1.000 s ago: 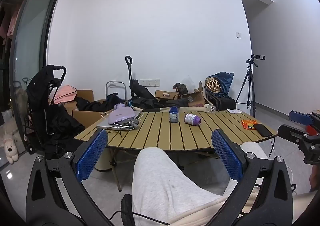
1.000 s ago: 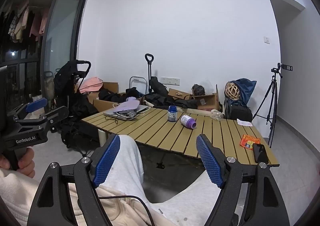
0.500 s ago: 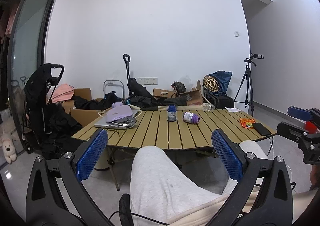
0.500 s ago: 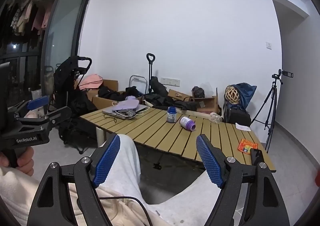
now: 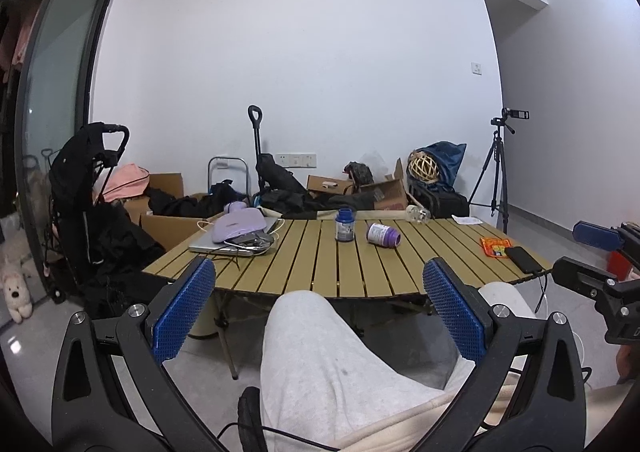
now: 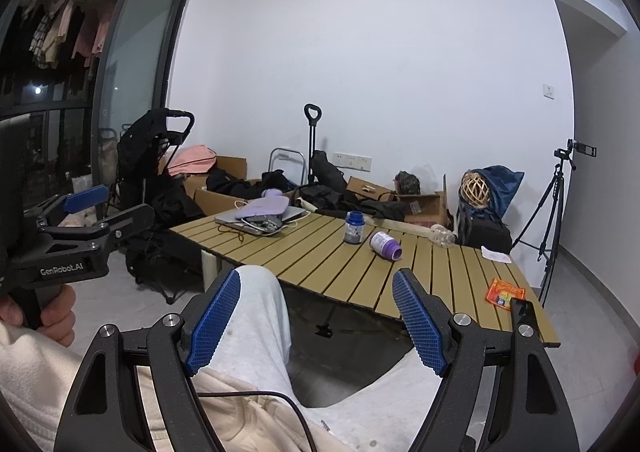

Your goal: Flip cup upright

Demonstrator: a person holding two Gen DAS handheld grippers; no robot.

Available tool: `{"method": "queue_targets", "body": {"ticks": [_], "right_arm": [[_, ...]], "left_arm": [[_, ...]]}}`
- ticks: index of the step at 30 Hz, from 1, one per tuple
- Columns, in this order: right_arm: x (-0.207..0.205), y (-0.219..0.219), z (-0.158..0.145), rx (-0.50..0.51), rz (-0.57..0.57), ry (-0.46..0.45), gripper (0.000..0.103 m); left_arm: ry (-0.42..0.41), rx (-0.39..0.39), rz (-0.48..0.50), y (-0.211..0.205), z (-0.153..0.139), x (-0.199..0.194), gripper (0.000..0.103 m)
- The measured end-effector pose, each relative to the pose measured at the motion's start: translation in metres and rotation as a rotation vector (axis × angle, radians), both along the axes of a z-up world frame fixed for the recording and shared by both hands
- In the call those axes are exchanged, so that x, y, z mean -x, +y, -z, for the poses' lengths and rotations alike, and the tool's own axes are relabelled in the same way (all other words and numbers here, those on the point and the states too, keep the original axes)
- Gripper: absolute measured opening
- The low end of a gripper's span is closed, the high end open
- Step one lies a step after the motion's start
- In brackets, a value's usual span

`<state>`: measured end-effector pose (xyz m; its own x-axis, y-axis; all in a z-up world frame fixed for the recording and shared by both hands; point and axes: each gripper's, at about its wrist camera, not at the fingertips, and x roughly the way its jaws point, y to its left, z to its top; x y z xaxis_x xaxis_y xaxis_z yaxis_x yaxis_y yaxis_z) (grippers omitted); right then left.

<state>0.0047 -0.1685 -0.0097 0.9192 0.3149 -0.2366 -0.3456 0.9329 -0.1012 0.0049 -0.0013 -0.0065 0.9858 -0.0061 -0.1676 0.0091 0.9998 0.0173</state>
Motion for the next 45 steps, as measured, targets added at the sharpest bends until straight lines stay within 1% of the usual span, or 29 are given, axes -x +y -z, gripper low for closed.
{"method": "queue_targets", "body": {"ticks": [5,15,19,21,24,28,32,35,39,45], "right_arm": [[-0.002,0.003,0.003,0.006,-0.002,0.015,0.083],[-0.001,0.002,0.004,0.004,-0.018,0.015,0.083],[0.000,0.002,0.002,0.005,-0.018,0.007,0.083],[0.000,0.003,0.002,0.005,-0.016,0.004,0.083],[0.003,0.007,0.002,0.019,-0.008,-0.001,0.083],[0.016,0.010,-0.002,0.061,0.016,-0.052,0.083],[0.019,0.009,-0.005,0.051,0.023,-0.060,0.083],[0.017,0.012,-0.004,0.058,0.015,-0.045,0.083],[0.015,0.015,-0.001,0.068,-0.013,-0.038,0.083],[0.018,0.014,0.000,0.057,-0.023,-0.049,0.083]], "left_arm": [[-0.021,-0.009,-0.001,0.001,-0.002,0.003,0.103],[0.019,0.012,0.008,0.005,-0.002,-0.004,0.103],[0.033,0.004,0.019,0.001,-0.001,-0.005,0.103],[0.021,0.007,0.033,0.000,-0.001,-0.003,0.103],[0.003,-0.012,0.045,-0.005,-0.001,-0.001,0.103],[-0.014,-0.050,0.058,-0.014,-0.002,0.002,0.103],[-0.019,-0.070,0.070,-0.019,-0.001,0.003,0.103],[-0.037,-0.060,0.070,-0.015,-0.002,0.005,0.103],[-0.032,-0.044,0.062,-0.011,-0.001,0.004,0.103],[-0.041,-0.056,0.064,-0.017,-0.002,0.006,0.103]]}}
